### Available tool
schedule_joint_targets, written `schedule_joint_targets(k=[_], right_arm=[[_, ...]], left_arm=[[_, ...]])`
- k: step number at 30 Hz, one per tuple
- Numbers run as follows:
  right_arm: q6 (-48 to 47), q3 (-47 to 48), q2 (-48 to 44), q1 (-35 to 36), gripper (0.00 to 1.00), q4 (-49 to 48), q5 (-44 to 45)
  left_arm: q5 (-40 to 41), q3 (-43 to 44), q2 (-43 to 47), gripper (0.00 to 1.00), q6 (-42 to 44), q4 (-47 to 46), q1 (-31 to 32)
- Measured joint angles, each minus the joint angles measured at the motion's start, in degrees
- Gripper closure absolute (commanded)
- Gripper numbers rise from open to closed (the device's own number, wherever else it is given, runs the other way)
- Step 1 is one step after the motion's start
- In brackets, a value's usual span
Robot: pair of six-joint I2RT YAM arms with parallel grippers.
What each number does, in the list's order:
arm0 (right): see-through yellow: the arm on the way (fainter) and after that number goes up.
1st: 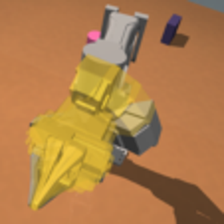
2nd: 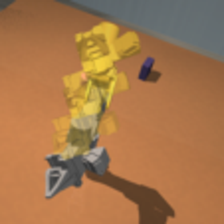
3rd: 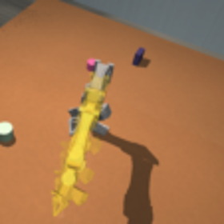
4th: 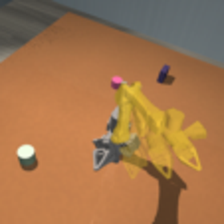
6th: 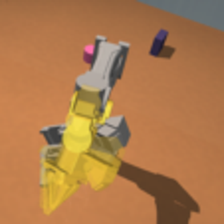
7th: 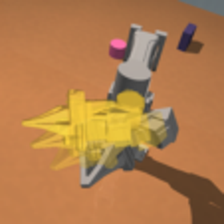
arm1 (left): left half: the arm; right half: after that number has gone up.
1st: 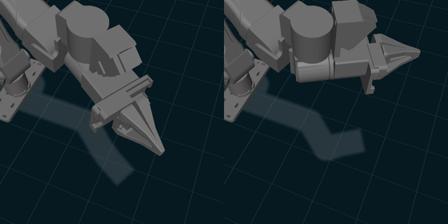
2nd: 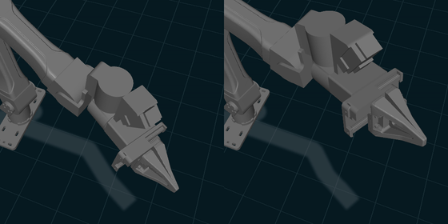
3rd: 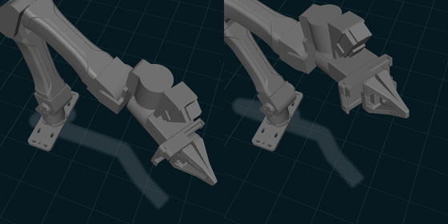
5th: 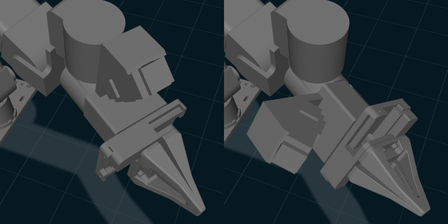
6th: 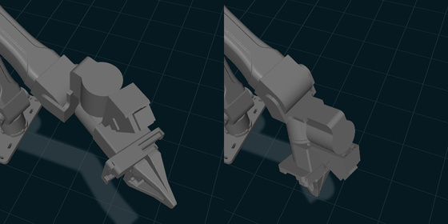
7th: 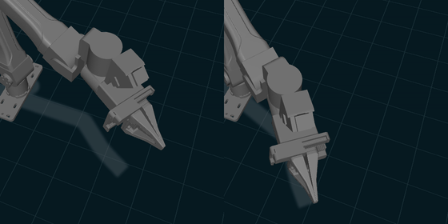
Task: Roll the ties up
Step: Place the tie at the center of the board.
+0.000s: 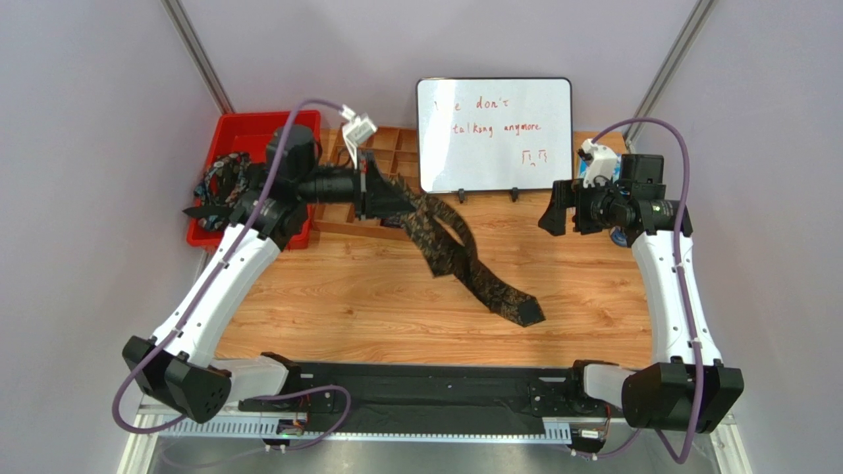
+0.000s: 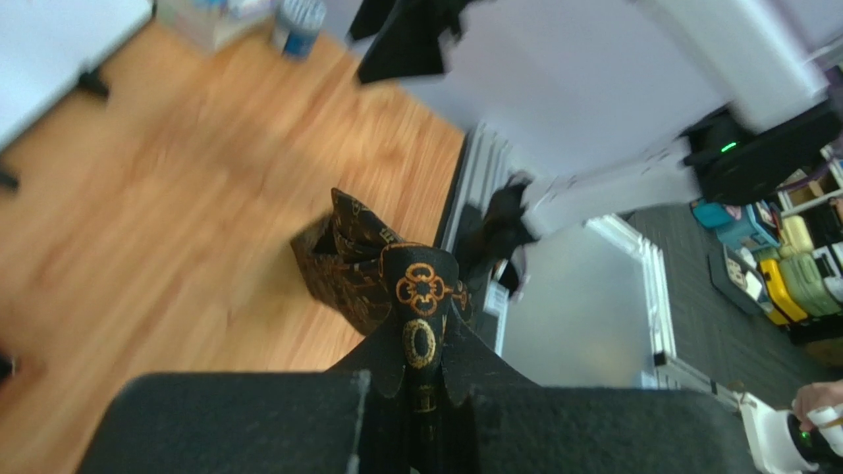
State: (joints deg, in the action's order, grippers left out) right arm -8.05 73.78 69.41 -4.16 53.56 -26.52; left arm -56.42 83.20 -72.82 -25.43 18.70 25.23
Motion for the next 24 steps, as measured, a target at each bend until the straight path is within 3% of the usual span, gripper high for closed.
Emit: schedule_joint_targets(k=[3,6,11,14,17,18,20,22,23,24], right_arm=[[-3.1,-3.1,-0.3,1.1,0.15,0.3,-1.6],[-6.3,-6.9,0.2,4.7,0.21,0.8,-1.5],[-10.2,-11.5,4.6,14.0,0.26,0.5,1.4],[-11.1,-13.6,7.5,18.5,0.26,-0.5,3.9],[-11.3,-15.0,9.6,23.6,0.26,-2.4,7.6],[-11.3,-15.4,10.1,25.5,0.26,-3.3,8.9],[-11.6,-16.0,11.4,29.4,0.27,-5.4,11.6],[-12.0,-16.1,13.2,32.1,0.3,-7.3,13.7],[-12.2,-16.0,14.4,33.3,0.33,-8.2,14.7],[-12.3,-16.0,15.9,34.2,0.39,-9.0,15.7]], left_arm=[[-0.7,-13.0,2.4,0.98,6.3,4.0,-4.0],[0.8,-19.8,1.2,0.94,14.7,10.5,-7.6],[3.3,-24.8,-2.7,0.93,27.3,18.0,-13.7],[3.6,-24.9,-6.8,0.85,33.2,20.9,-17.7],[3.6,-24.9,-10.8,0.68,38.3,24.0,-20.8],[3.6,-24.9,-12.0,0.52,40.0,25.5,-22.0],[3.5,-24.9,-12.7,0.33,43.0,27.5,-24.1],[3.0,-24.7,-12.5,0.22,45.3,29.5,-27.1],[3.0,-24.5,-12.2,0.04,46.7,30.5,-28.8],[3.1,-24.1,-12.0,0.01,48.2,31.8,-30.1]])
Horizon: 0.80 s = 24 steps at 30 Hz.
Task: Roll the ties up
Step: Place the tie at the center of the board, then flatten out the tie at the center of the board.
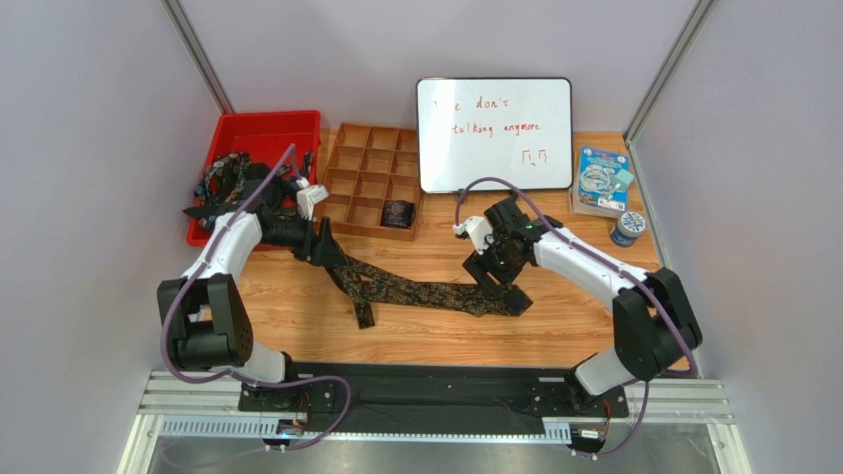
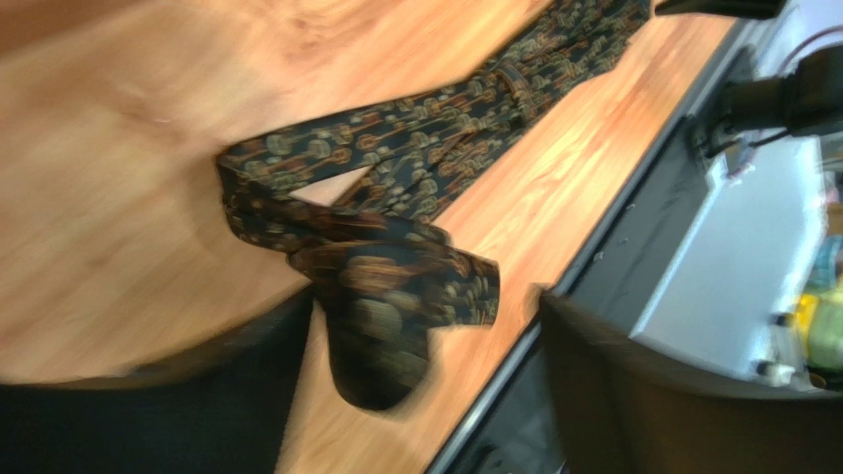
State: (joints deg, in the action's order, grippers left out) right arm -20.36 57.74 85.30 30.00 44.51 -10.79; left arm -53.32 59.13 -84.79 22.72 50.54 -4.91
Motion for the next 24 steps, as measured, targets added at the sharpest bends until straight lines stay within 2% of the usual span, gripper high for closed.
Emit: schedule_joint_targets(k=[5,8,9,12,14,18,22,24], right_arm=[[-1.1,-0.1,6.3,1.7,0.53,-1.5,3.7],[-2.4,-1.8,7.4,1.7,0.67,-2.2,5.4],[-3.0,-2.8,7.4,1.7,0.76,-2.3,6.1],[-4.3,-5.3,6.9,1.2,0.88,-2.4,7.0],[-5.6,-6.9,5.3,0.2,0.92,-2.8,7.0],[-8.3,-10.1,2.2,-5.0,0.98,-2.9,7.8],[-14.2,-13.6,-1.5,-15.7,0.99,-2.0,9.4],[-18.2,-14.6,-2.6,-23.1,0.99,-0.8,11.1]], left_arm=[[2.9,3.8,5.4,0.01,9.9,7.1,-2.5],[4.9,4.1,11.4,0.01,16.0,10.9,-2.3],[5.3,4.1,13.0,0.02,17.8,12.2,-2.1],[7.4,3.4,16.1,0.11,22.1,14.3,0.1],[8.8,1.7,17.9,0.16,24.2,14.8,4.3],[12.5,-3.9,21.8,0.25,27.1,13.9,16.9],[17.2,-7.1,22.2,0.25,29.0,11.6,26.9],[19.8,-8.2,21.1,0.23,29.3,8.9,35.4]])
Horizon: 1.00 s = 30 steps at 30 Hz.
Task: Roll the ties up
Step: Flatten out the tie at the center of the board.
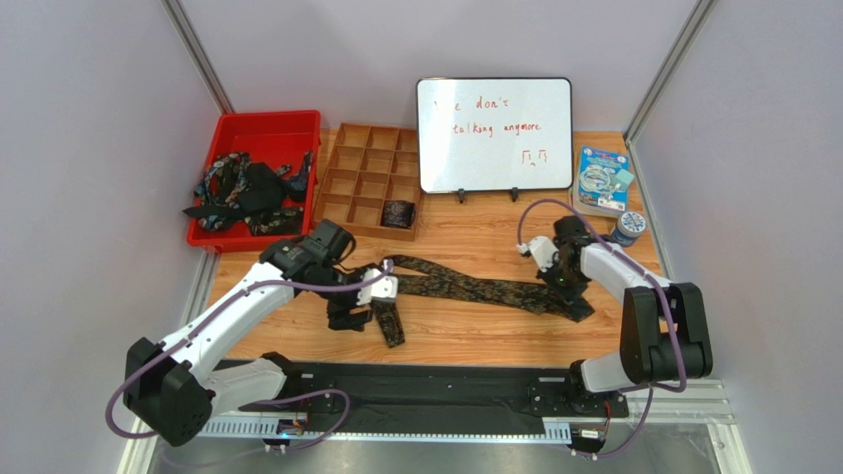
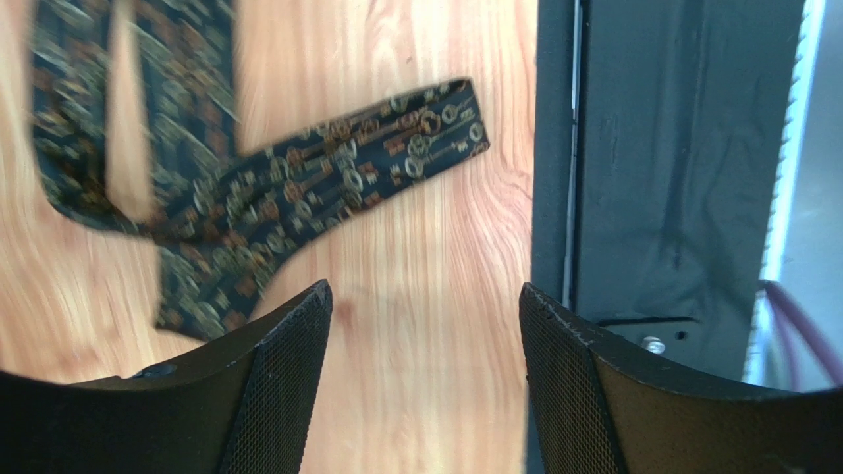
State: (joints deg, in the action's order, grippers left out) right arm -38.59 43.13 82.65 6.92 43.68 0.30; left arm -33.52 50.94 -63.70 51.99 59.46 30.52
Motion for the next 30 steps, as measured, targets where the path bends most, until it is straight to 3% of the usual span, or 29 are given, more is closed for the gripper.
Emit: schedule_joint_targets(k=[4,7,11,17,25,29,30], right_arm=[[-8.1,-0.6,-0.5,-12.8,0.99,2.9,3.1],[-12.4,-1.1,-1.0,-16.0,0.99,4.8,3.8],[-15.5,-1.1,-1.0,-17.2,1.0,6.2,3.8],[-16.4,-0.4,-0.2,-17.4,1.0,7.8,3.6],[-16.3,2.1,2.2,-17.5,1.0,9.4,2.4],[-16.5,2.3,2.3,-17.5,1.0,9.7,2.2],[-16.8,2.3,2.3,-17.5,1.0,9.7,2.2]], left_arm=[[4.3,-0.2,-4.5,0.16,-0.4,-7.1,12.0],[6.0,0.3,-9.1,0.16,-0.6,-11.2,17.7],[8.4,1.1,-15.0,0.16,-0.4,-17.3,23.3],[11.5,1.1,-16.7,0.17,3.0,-25.0,28.0],[11.0,7.4,-25.8,0.18,11.3,-26.4,30.8],[11.0,9.5,-29.9,0.32,16.4,-23.5,32.6],[11.4,9.5,-30.5,0.44,17.1,-22.9,32.9]])
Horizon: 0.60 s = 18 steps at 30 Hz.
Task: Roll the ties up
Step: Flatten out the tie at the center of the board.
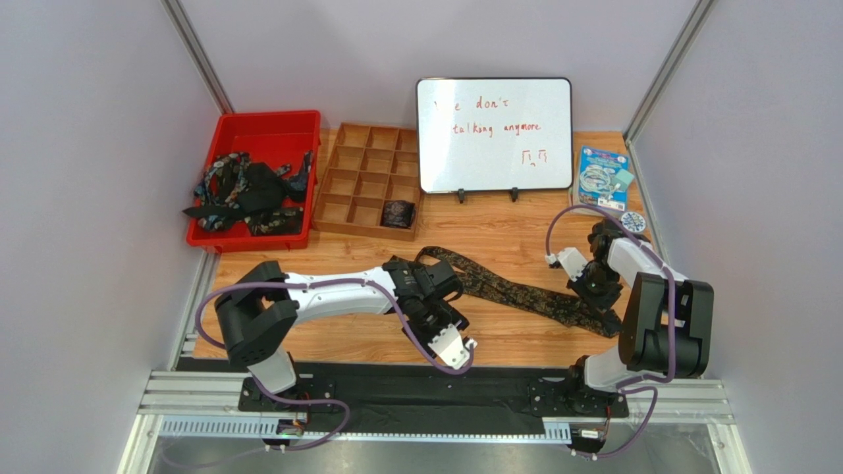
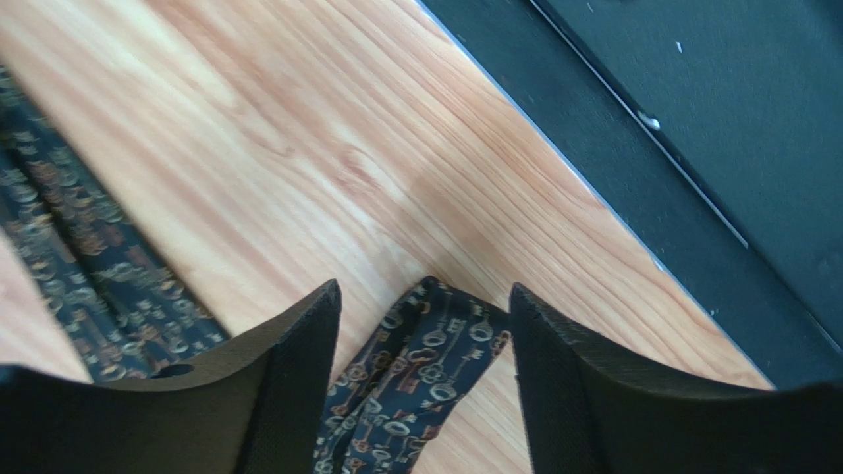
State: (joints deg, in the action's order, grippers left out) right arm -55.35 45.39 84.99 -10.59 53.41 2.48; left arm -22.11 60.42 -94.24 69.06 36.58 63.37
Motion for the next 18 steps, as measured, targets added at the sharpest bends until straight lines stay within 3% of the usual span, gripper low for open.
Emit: schedule_joint_targets(k=[5,6,9,18], right_arm=[[-1.5,0.0,0.0,0.0,1.0,-0.2,0.1],[-1.8,0.0,0.0,0.0,1.0,-0.3,0.1],[-2.7,0.0,0.0,-0.3,1.0,-0.6,0.1],[-7.2,0.0,0.1,-4.9,1.0,-1.7,0.7]], left_arm=[[3.5,-0.6,-2.1,0.77,1.9,0.7,0.0],[3.9,-0.7,-2.0,0.87,1.3,0.6,-0.1],[3.7,-0.7,-0.5,0.99,-2.1,-0.1,-1.2],[-0.6,-1.5,19.3,1.0,-11.4,1.9,-13.6]])
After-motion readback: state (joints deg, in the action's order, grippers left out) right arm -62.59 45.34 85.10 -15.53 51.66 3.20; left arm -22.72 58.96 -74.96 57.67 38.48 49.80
